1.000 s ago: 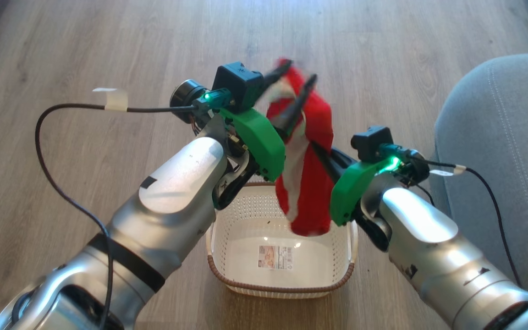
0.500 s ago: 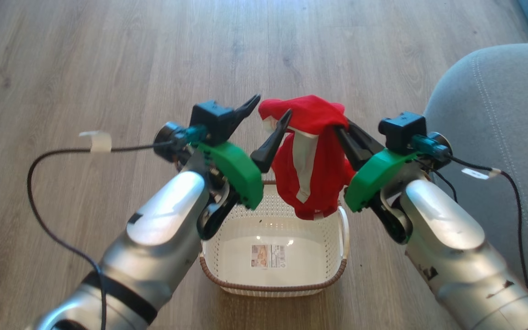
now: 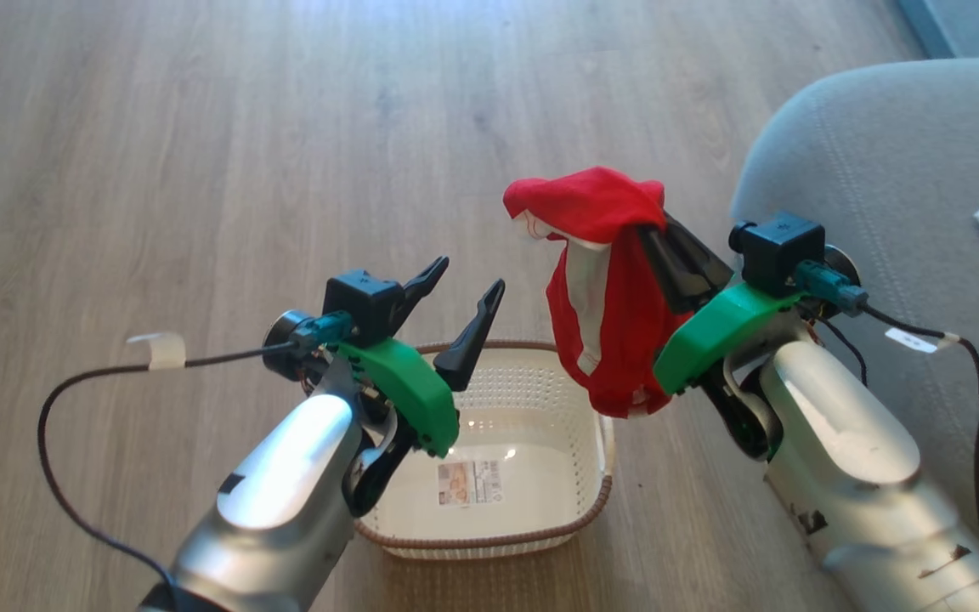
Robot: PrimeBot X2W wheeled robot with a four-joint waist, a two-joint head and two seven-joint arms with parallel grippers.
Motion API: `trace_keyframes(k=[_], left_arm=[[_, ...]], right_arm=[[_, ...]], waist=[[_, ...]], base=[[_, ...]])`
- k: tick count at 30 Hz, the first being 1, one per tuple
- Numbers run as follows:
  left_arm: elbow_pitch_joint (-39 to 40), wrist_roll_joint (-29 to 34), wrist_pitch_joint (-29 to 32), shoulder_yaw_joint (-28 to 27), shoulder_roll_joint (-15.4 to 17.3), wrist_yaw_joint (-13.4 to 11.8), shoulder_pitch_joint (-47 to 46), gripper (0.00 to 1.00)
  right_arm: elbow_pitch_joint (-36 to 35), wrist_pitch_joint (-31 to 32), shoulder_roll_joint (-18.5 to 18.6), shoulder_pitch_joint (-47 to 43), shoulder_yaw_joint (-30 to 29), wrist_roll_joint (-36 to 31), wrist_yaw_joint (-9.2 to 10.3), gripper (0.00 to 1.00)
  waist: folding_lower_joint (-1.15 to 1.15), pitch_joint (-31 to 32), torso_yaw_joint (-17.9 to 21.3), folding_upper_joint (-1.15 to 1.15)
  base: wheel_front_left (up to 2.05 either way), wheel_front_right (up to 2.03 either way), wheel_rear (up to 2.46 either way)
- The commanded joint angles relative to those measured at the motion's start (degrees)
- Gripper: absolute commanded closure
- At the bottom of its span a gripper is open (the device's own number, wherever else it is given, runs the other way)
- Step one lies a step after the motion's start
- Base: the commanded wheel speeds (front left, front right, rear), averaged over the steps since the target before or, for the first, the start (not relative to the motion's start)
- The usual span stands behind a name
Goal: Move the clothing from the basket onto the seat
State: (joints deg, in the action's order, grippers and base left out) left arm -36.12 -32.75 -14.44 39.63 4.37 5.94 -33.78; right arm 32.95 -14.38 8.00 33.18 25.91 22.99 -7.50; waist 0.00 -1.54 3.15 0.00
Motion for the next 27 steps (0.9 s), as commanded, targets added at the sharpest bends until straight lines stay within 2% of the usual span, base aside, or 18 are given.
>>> trace_keyframes(k=[1,8,15,16,20,21,25,27], left_arm=[[2.39,0.76,-0.55,-2.74,1.23,0.38,-1.29,0.0],[4.55,3.0,-0.55,-4.92,0.88,1.08,1.26,0.0],[5.62,4.63,-0.55,-6.44,0.51,1.37,1.48,0.0],[5.62,4.63,-0.55,-6.44,0.51,1.37,1.48,0.0],[6.07,5.38,-0.55,-6.78,0.19,1.46,1.39,0.0],[6.3,5.65,-0.55,-6.83,0.02,1.48,1.36,0.0],[6.66,6.15,-0.56,-6.91,-0.23,1.52,1.25,0.0],[6.83,6.11,-0.56,-5.67,-0.47,1.53,0.56,0.0]], right_arm=[[-2.5,-0.62,-0.33,0.77,-0.11,-0.54,0.01,1.0],[-4.35,-0.62,-0.09,-0.04,-0.41,-0.92,0.01,1.0],[-5.84,-0.62,-0.23,0.0,-0.24,-1.07,0.01,1.0],[-5.84,-0.62,-0.23,0.0,-0.24,-1.07,0.01,1.0],[-6.58,-0.62,0.05,-0.18,-0.28,-0.98,0.01,1.0],[-6.99,-0.62,0.22,-0.38,-0.5,-0.96,0.01,1.0],[-7.95,-0.62,0.67,-1.01,-0.93,-0.86,0.01,1.0],[-8.99,-0.62,1.48,-1.67,-2.36,-0.96,0.01,1.0]], waist=[[0.0,0.26,1.42,0.0],[0.0,0.74,6.57,0.0],[0.0,0.94,14.36,0.0],[0.0,0.94,14.36,0.0],[0.0,1.17,19.08,0.0],[0.0,1.26,21.33,0.0],[0.0,1.57,25.44,0.0],[0.0,1.05,26.02,0.0]], base=[[0.0,0.0,0.0],[0.0,0.0,0.0],[0.0,0.0,0.0],[0.0,0.0,0.0],[0.0,0.0,0.0],[0.0,0.0,0.0],[0.0,0.0,0.0],[0.0,0.0,0.0]])
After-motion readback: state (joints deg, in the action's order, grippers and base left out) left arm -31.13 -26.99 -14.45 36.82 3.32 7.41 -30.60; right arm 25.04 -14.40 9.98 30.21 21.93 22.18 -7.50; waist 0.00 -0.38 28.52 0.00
